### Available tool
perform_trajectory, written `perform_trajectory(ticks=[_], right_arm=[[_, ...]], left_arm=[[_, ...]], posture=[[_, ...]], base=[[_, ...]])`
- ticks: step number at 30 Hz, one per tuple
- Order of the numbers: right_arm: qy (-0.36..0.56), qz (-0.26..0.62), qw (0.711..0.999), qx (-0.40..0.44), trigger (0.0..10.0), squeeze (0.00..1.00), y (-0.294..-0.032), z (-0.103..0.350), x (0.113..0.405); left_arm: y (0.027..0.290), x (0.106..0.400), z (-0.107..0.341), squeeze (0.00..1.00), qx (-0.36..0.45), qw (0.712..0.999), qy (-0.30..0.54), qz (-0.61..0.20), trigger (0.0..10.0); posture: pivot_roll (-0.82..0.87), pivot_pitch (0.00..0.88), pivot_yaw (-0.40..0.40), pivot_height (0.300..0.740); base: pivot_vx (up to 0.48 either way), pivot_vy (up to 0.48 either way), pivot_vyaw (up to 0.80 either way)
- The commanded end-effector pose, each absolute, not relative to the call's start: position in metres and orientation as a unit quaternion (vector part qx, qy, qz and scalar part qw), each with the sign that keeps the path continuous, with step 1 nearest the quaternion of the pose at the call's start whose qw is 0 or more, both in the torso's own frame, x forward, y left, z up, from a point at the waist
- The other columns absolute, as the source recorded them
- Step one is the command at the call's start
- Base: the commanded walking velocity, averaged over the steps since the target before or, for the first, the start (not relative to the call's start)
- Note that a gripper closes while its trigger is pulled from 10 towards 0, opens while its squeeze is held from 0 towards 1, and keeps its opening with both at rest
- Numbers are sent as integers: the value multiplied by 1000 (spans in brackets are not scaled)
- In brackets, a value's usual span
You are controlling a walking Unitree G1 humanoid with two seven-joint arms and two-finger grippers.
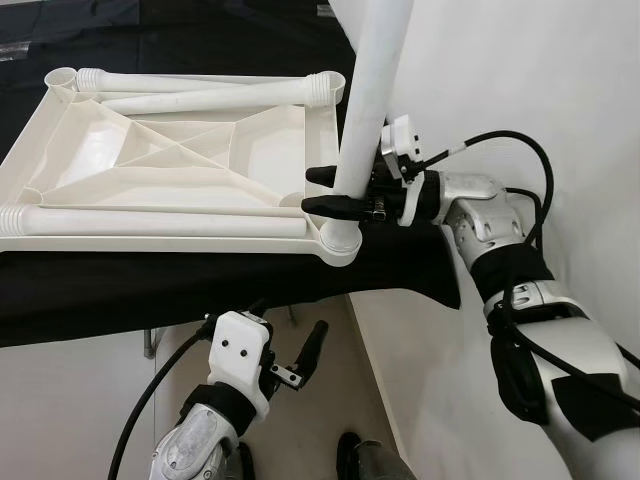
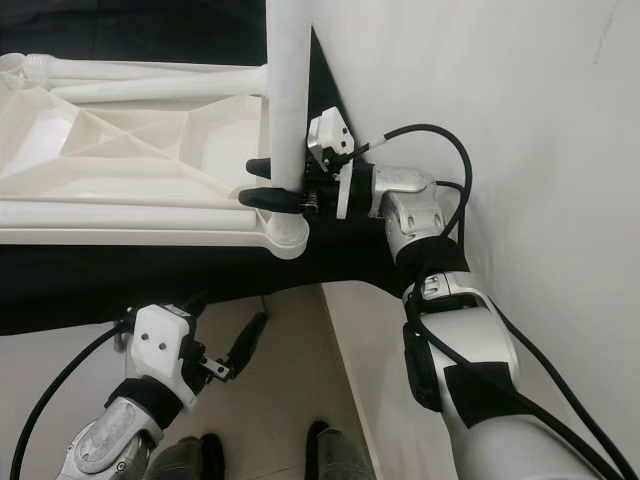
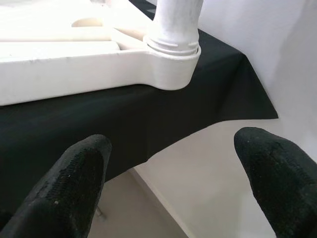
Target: Building children table
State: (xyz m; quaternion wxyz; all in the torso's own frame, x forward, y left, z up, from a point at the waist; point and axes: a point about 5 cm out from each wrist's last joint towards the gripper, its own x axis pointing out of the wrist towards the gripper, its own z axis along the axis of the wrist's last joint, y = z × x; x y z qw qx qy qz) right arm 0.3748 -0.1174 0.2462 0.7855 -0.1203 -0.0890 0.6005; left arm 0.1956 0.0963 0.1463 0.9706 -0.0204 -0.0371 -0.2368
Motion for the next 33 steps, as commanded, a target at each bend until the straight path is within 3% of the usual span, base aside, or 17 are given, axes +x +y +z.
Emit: perform_trajectory(ticks=[1, 2, 3, 4, 5, 6, 7, 18, 19, 20, 21, 22, 24, 25, 30, 31, 33], right_arm=[[-29, 525, 840, -131, 0, 0, -121, 203, 374], [-25, 506, 852, -130, 0, 0, -122, 199, 374], [-19, 392, 912, -116, 0, 0, -118, 181, 371], [-14, 304, 947, -107, 0, 0, -120, 171, 367], [-14, 304, 947, -107, 0, 0, -120, 171, 367], [10, 272, 956, -111, 0, 0, -111, 146, 330], [15, 281, 955, -97, 0, 0, -103, 143, 319], [-15, 272, 960, -57, 0, 0, -71, 165, 333], [-19, 261, 963, -58, 6784, 0, -69, 171, 331], [-22, 266, 962, -65, 10000, 0, -69, 174, 331], [-24, 269, 960, -70, 10000, 0, -69, 176, 331], [-32, 277, 958, -70, 10000, 890, -70, 180, 333], [-36, 282, 956, -69, 10000, 890, -71, 183, 334], [-42, 308, 948, -63, 10000, 1000, -70, 186, 336], [-65, 459, 883, -66, 10000, 1000, -77, 205, 349], [-63, 478, 873, -72, 10000, 137, -78, 207, 349], [-65, 495, 863, -78, 10000, 137, -79, 209, 350]], left_arm=[[96, 192, 143, 0, -23, 970, -26, -239, 10000], [97, 192, 142, 0, -24, 971, -26, -238, 10000], [97, 192, 143, 0, -22, 970, -27, -239, 10000], [97, 192, 143, 0, -21, 970, -27, -240, 10000], [97, 192, 143, 0, -21, 970, -27, -240, 10000], [98, 192, 144, 0, -22, 971, -28, -238, 10000], [99, 192, 144, 0, -23, 971, -27, -237, 10000], [99, 195, 144, 0, -24, 971, -29, -235, 10000], [99, 195, 144, 0, -24, 972, -29, -233, 10000], [99, 195, 144, 0, -24, 972, -30, -232, 10000], [99, 195, 144, 0, -24, 972, -30, -232, 10000], [99, 195, 145, 0, -25, 972, -30, -232, 10000], [99, 196, 145, 0, -25, 972, -30, -232, 10000], [99, 196, 145, 0, -25, 972, -31, -232, 10000], [98, 196, 145, 0, -26, 971, -30, -235, 10000], [98, 195, 145, 0, -26, 971, -30, -235, 10000], [98, 195, 145, 0, -27, 971, -30, -235, 10000]], posture=[[77, 249, -59, 740], [77, 249, -59, 740], [89, 255, -64, 740], [89, 255, -64, 740], [89, 255, -64, 740], [87, 273, -67, 740], [68, 267, -56, 740], [75, 255, -55, 740], [76, 254, -58, 740], [76, 254, -59, 740], [74, 255, -59, 740], [75, 255, -59, 740], [76, 256, -59, 740], [74, 256, -56, 740], [80, 258, -54, 740], [82, 258, -52, 740], [85, 258, -50, 740]], base=[[0, 0, 0], [0, 0, 0], [0, 0, 0], [0, 0, 0], [0, 0, 0], [0, 0, 0], [0, 0, 0], [0, 0, 0], [0, 0, 0], [0, 0, 0], [0, 0, 0], [0, 0, 0], [0, 0, 0], [0, 0, 0], [0, 0, 0], [0, 0, 0], [0, 0, 0]])
